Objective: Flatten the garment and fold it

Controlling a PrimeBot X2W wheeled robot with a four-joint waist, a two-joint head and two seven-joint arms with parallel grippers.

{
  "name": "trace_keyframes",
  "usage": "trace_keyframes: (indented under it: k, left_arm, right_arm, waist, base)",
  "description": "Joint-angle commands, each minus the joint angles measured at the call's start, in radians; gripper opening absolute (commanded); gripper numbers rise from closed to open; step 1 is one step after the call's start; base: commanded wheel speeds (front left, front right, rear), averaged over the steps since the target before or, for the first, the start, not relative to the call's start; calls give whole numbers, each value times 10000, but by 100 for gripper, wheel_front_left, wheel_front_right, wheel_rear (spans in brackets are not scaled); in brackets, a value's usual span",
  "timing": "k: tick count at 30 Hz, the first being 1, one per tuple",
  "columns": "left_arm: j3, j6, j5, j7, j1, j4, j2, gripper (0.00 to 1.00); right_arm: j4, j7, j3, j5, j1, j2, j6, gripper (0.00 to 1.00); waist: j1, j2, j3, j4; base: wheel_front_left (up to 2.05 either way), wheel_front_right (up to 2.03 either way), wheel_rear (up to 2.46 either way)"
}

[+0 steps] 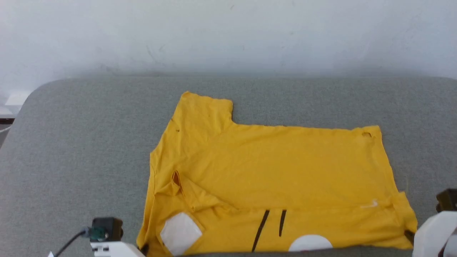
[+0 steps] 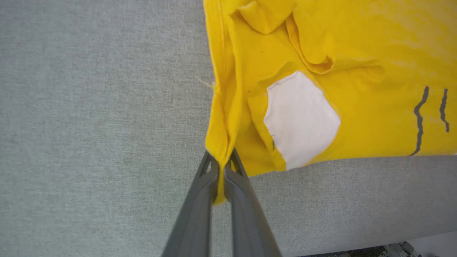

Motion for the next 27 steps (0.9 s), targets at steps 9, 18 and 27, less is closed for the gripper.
trace_keyframes:
  k: [9,18,27]
  left_arm:
    - [-272,-417,-365,-210,386,962,-421,55]
    - [659,-1176,-116,-2678,-352,1560,-875,100]
    - [1183,-2184,985,-5861,-1233,1314,-1069,100]
  right_arm:
    - [666,-466,-25,-242,575,107,-19,74]
    - [236,-2504,304,-44,-217,-352,-19,100]
    - [-705,-6449,1040,-96,-814,-656,-19,100]
  waist:
    - [2,-1,-53,137]
    - [2,-1,-237,-1]
    - [2,-1,-92,-409]
  base:
    - [0,0,0]
    - [0,0,0]
    - [0,0,0]
